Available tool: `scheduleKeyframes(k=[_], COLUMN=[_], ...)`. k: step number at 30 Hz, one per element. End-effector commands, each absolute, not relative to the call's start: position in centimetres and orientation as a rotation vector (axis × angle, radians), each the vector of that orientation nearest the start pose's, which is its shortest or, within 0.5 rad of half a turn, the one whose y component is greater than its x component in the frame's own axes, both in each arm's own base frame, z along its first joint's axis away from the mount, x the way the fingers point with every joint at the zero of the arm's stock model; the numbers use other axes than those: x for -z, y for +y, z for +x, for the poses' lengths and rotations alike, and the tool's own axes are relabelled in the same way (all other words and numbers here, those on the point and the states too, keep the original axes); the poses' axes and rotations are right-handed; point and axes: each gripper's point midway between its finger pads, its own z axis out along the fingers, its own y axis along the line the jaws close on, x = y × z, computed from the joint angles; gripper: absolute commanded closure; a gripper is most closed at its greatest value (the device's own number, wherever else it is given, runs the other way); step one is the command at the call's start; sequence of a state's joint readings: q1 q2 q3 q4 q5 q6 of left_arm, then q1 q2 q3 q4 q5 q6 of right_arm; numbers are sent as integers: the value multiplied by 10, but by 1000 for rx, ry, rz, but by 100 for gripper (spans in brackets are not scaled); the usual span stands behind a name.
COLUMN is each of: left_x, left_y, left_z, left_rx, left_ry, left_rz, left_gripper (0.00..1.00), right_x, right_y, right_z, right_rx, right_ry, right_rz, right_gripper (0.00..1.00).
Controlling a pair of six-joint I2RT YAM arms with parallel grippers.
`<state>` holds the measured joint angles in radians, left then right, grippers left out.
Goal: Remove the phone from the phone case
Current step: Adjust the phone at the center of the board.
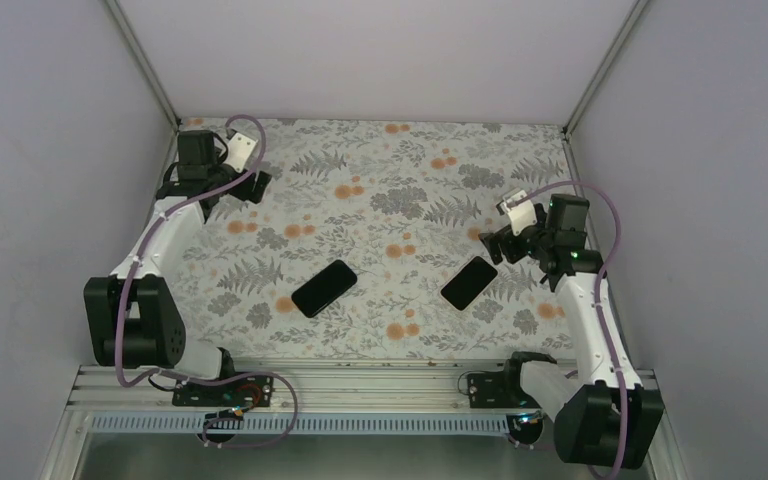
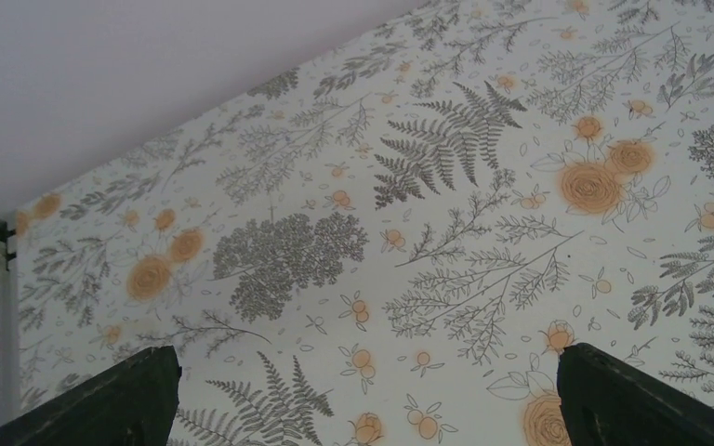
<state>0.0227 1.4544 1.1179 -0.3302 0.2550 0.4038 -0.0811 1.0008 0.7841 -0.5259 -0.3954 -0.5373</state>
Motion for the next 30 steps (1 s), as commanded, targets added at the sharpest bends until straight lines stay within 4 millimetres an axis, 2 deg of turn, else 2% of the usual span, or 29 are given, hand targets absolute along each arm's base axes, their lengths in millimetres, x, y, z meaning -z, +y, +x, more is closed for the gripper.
scheduleKeyframes(k=[1,5,8,9,10,11,13,14,15,19,24,27,30], left_x=[-223,-225,-227,-229,-230,-231,-232,-232,-231,-227,-222,-220,-220], left_y=[-29,-31,-30,-29,-28,-27,-25,-25,-26,-30,-31,-31,-30], left_z=[431,432,432,431,430,430,430,429,429,427,425,423,422], left_rx=[18,30,19,11,4,-4,-17,-16,-11,19,33,30,20], left_ry=[2089,2093,2096,2092,2091,2089,2093,2097,2103,2115,2128,2131,2133], left_rz=[527,535,539,540,541,541,538,539,543,553,564,576,576], left_gripper=[0,0,0,0,0,0,0,0,0,0,0,0,0], right_x=[-177,-166,-140,-130,-118,-108,-92,-85,-80,-64,-41,-23,-14], right_y=[40,41,20,11,2,-3,-10,-11,-11,3,7,2,-1], right_z=[292,283,272,265,257,249,233,226,221,210,217,221,231], right_rx=[-123,-134,-9,43,85,111,122,101,71,-111,-185,-179,-176], right_ry=[2171,2215,2348,2395,2444,2487,2567,2610,2648,2712,2756,2810,2833], right_rz=[-743,-786,-832,-869,-909,-953,-1033,-1068,-1074,-1100,-1071,-1049,-1025], right_gripper=[0,0,1,6,13,25,59,83,95,97,97,97,97])
